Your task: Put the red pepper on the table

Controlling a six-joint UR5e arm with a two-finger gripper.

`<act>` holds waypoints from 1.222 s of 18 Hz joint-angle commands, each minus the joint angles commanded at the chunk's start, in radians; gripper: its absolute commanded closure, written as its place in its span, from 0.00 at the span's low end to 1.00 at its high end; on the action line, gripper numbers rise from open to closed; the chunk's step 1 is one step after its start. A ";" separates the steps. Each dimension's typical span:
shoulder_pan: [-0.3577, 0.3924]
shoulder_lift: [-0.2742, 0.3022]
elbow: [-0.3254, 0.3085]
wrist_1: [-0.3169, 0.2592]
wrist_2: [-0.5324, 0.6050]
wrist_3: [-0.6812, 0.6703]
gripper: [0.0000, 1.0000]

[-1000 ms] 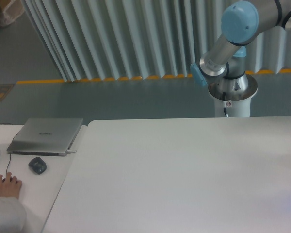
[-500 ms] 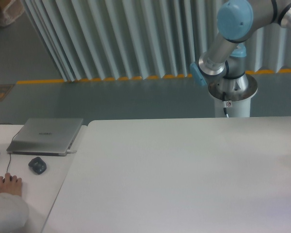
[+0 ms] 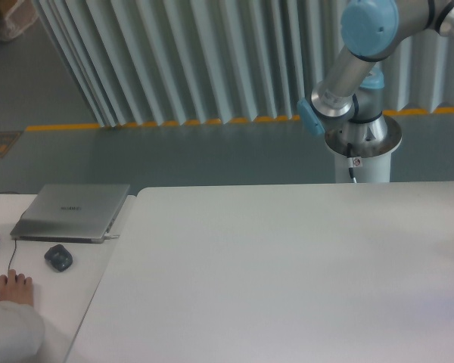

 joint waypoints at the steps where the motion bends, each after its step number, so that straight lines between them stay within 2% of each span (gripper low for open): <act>1: 0.000 0.000 -0.002 0.000 0.021 0.020 0.00; 22: 0.005 -0.040 -0.017 0.078 0.065 0.028 0.00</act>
